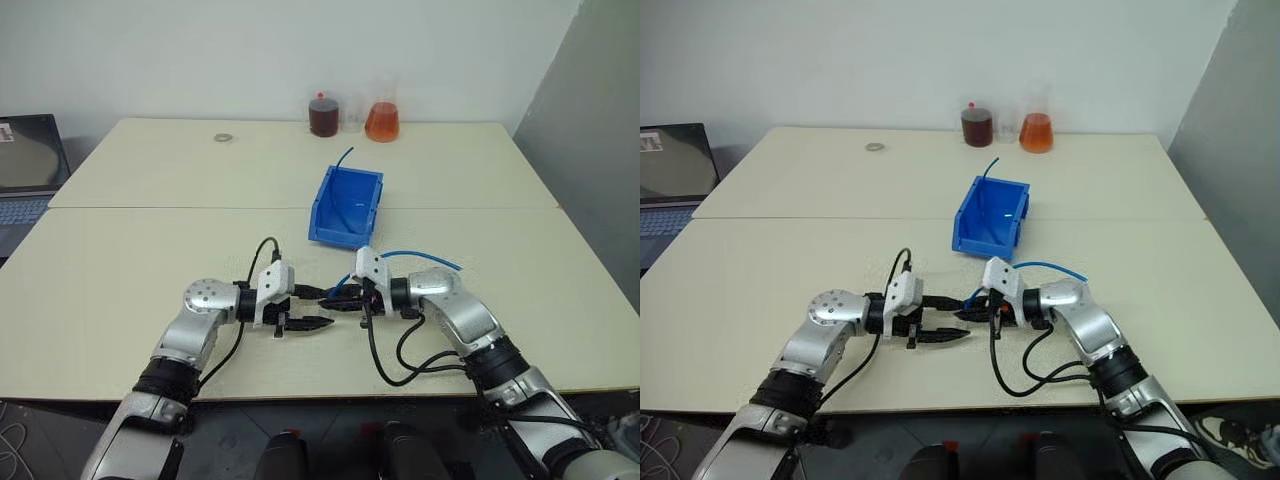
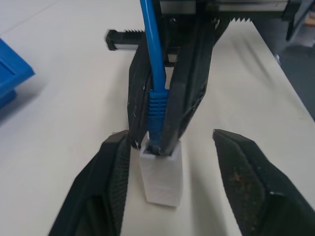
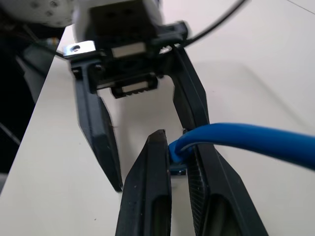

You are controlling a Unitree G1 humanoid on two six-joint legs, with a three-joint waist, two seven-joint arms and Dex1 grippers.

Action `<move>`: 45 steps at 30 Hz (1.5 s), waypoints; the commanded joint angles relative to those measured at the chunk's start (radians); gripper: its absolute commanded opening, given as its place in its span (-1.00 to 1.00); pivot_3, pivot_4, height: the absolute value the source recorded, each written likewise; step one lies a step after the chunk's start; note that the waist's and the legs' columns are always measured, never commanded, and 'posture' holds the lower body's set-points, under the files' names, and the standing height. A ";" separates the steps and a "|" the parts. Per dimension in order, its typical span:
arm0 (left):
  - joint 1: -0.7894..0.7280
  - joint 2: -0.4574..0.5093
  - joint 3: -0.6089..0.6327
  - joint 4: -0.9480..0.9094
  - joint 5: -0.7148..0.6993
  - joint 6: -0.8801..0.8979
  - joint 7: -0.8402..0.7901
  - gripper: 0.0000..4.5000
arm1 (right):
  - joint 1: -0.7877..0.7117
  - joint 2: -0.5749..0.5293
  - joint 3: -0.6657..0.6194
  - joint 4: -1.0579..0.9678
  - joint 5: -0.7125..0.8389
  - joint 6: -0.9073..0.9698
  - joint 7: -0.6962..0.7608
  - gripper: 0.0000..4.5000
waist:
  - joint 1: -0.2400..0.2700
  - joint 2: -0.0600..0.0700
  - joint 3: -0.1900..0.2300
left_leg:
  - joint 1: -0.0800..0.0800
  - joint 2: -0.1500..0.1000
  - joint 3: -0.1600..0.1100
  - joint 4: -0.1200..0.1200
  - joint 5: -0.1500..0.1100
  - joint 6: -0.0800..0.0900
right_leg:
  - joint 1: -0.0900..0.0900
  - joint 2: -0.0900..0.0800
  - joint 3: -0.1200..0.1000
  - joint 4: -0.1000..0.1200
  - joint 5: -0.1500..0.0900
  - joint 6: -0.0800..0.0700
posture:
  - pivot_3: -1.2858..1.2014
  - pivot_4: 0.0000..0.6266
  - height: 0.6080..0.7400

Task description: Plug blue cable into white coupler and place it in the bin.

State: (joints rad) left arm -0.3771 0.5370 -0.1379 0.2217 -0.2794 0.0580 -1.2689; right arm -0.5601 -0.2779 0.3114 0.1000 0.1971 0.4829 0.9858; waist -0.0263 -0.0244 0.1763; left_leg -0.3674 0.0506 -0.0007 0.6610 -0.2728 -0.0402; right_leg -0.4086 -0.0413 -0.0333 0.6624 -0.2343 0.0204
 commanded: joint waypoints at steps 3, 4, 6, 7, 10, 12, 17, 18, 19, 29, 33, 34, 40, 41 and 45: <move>0.125 0.068 0.139 -0.355 -0.128 0.256 0.160 0.91 | -0.109 0.040 -0.211 -0.227 0.144 0.312 -0.210 -0.91 | -0.005 0.000 0.001 | -0.007 0.002 0.000 0.000 0.000 0.000 | -0.006 0.001 0.000 0.001 0.000 0.000 | 0.03 -0.52 1.00; 0.138 0.066 0.161 -0.410 -0.146 0.293 0.204 0.98 | -0.149 0.053 -0.238 -0.225 0.149 0.349 -0.255 -0.91 | -0.003 0.000 0.001 | -0.011 0.004 0.002 0.001 0.000 0.000 | -0.011 0.002 0.000 0.001 0.000 0.000 | 0.03 -0.52 1.00; 0.135 0.038 0.201 -0.502 -0.162 0.356 0.320 0.98 | -0.255 0.096 -0.301 -0.173 0.168 0.414 -0.343 -0.91 | -0.003 0.001 0.002 | -0.014 0.006 0.001 0.001 0.000 -0.001 | -0.014 0.004 -0.001 0.001 0.000 0.000 | 0.03 -0.52 1.00; 0.120 0.015 0.213 -0.533 -0.156 0.380 0.387 0.98 | -0.314 0.115 -0.326 -0.118 0.166 0.430 -0.387 -0.91 | -0.002 0.001 0.002 | -0.014 0.007 0.002 0.001 0.000 -0.001 | -0.014 0.004 -0.002 0.001 0.000 0.000 | 0.03 -0.52 1.00; 0.072 -0.060 0.234 -0.580 -0.153 0.451 0.554 0.98 | -0.445 0.142 -0.363 0.067 0.143 0.422 -0.459 -0.91 | 0.001 0.000 0.001 | -0.014 0.008 0.001 0.001 0.000 -0.001 | -0.014 0.006 -0.002 0.000 0.000 -0.001 | 0.03 -0.52 1.00; 0.033 -0.147 0.270 -0.602 -0.230 0.528 0.667 0.98 | -0.536 0.139 -0.358 0.256 0.089 0.327 -0.497 -0.91 | 0.003 0.000 0.001 | -0.014 0.008 0.001 0.001 0.000 -0.001 | -0.012 0.007 -0.002 -0.001 0.000 -0.002 | 0.03 -0.52 1.00; 0.058 -0.233 0.244 -0.643 -0.211 0.569 0.794 0.98 | -0.731 0.139 -0.362 0.690 0.010 0.063 -0.568 -0.91 | -0.002 -0.002 0.002 | -0.017 0.007 0.004 0.000 0.000 0.000 | -0.013 0.006 -0.001 -0.005 0.003 -0.006 | 0.03 -0.52 1.00; 0.062 -0.245 0.241 -0.646 -0.206 0.578 0.822 0.98 | -0.755 0.138 -0.364 0.749 0.004 0.030 -0.562 -0.91 | -0.002 -0.002 0.002 | -0.017 0.007 0.004 -0.001 0.000 0.000 | -0.014 0.006 0.000 -0.005 0.003 -0.007 | 0.03 -0.52 1.00; 0.067 -0.251 0.232 -0.646 -0.191 0.585 0.852 0.98 | -0.775 0.137 -0.365 0.797 0.000 0.008 -0.555 -0.91 | -0.002 -0.002 0.002 | -0.018 0.008 0.004 -0.001 0.000 0.000 | -0.014 0.006 -0.001 -0.005 0.003 -0.007 | 0.03 -0.52 1.00; 0.073 -0.268 0.229 -0.651 -0.199 0.624 0.934 1.00 | -0.927 0.123 -0.413 1.060 -0.006 -0.091 -0.542 0.04 | -0.002 -0.002 0.003 | -0.024 0.009 0.003 -0.001 -0.001 0.000 | -0.018 0.006 -0.003 -0.007 0.003 -0.008 | 0.03 -0.52 1.00; 0.065 -0.263 0.229 -0.640 -0.204 0.625 0.933 1.00 | -0.939 0.122 -0.430 1.084 -0.015 -0.121 -0.569 0.43 | -0.002 -0.002 0.003 | -0.024 0.009 0.003 -0.001 -0.001 0.000 | -0.018 0.006 -0.003 -0.006 0.003 -0.008 | 0.03 -0.52 1.00; 0.063 -0.263 0.227 -0.638 -0.205 0.625 0.933 1.00 | -0.940 0.121 -0.434 1.088 -0.019 -0.131 -0.583 0.56 | -0.002 -0.002 0.003 | -0.024 0.009 0.003 -0.001 -0.001 0.000 | -0.018 0.006 -0.003 -0.006 0.003 -0.008 | 0.03 -0.52 1.00; 0.051 -0.272 0.208 -0.624 -0.196 0.625 0.935 1.00 | -0.929 0.074 -0.460 1.110 -0.043 -0.230 -0.725 0.99 | 0.000 -0.002 0.003 | -0.025 0.009 0.003 -0.001 -0.001 0.000 | -0.018 0.006 -0.003 -0.006 0.003 -0.008 | 0.03 -0.52 1.00; 0.049 -0.270 0.207 -0.618 -0.188 0.625 0.940 1.00 | -0.915 0.061 -0.455 1.108 -0.053 -0.236 -0.732 0.99 | 0.001 -0.002 0.003 | -0.025 0.009 0.003 -0.001 -0.001 0.000 | -0.018 0.006 -0.003 -0.006 0.003 -0.008 | 0.03 -0.52 1.00; 0.039 -0.261 0.210 -0.599 -0.170 0.631 0.955 1.00 | -0.843 0.032 -0.439 1.080 -0.076 -0.228 -0.693 0.99 | 0.001 -0.002 0.003 | -0.025 0.009 0.003 -0.001 -0.001 0.000 | -0.018 0.006 -0.003 -0.007 0.003 -0.008 | 0.03 -0.52 1.00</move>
State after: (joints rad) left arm -0.3152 0.2706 0.0719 -0.3734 -0.4593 0.6912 -0.3255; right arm -1.4389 -0.2318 -0.1316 1.2123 0.1317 0.2609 0.2662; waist -0.0253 -0.0264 0.1789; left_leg -0.3919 0.0591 0.0021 0.6601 -0.2737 -0.0403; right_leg -0.4263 -0.0352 -0.0367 0.6555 -0.2310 0.0125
